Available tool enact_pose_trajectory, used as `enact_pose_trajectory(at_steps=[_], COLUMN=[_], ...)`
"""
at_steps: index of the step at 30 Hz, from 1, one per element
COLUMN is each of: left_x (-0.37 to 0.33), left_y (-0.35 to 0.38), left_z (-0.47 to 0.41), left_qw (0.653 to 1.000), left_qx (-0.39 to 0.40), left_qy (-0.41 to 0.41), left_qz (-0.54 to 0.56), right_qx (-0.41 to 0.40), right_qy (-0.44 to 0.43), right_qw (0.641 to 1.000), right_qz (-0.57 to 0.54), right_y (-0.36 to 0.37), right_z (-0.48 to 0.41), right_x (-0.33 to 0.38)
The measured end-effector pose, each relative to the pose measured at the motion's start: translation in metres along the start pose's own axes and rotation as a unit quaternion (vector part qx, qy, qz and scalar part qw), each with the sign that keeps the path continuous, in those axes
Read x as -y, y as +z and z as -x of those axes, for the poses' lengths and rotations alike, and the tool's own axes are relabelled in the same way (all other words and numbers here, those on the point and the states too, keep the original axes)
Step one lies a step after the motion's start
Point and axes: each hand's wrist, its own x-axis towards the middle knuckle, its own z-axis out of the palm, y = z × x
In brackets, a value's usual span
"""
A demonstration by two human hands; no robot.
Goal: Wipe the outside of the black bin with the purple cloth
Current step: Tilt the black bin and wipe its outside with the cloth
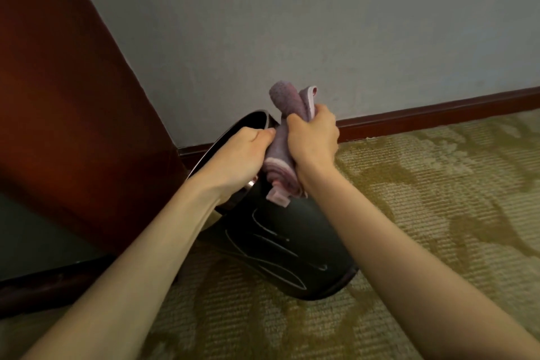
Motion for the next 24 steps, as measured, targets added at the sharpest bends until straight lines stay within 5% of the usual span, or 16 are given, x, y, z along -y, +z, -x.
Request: enact_pose_trajectory(at_steps=[14,24], left_x=[0.004,-0.004], left_y=[-0.003,-0.01], left_z=[-0.017,-0.026], left_qw=[0.996,0.995], left_qx=[-0.056,-0.044], left_qy=[-0.007,-0.041], left_qz=[-0.069,-0.077], right_qx=[0.017,-0.01], right_qy=[-0.084,0.054], right_qw=[0.993,0.977], right_qz=[0.075,0.206], right_y=[-0.01,-0.083], right_z=[-0.028,-0.03], right_x=[-0.029,-0.148])
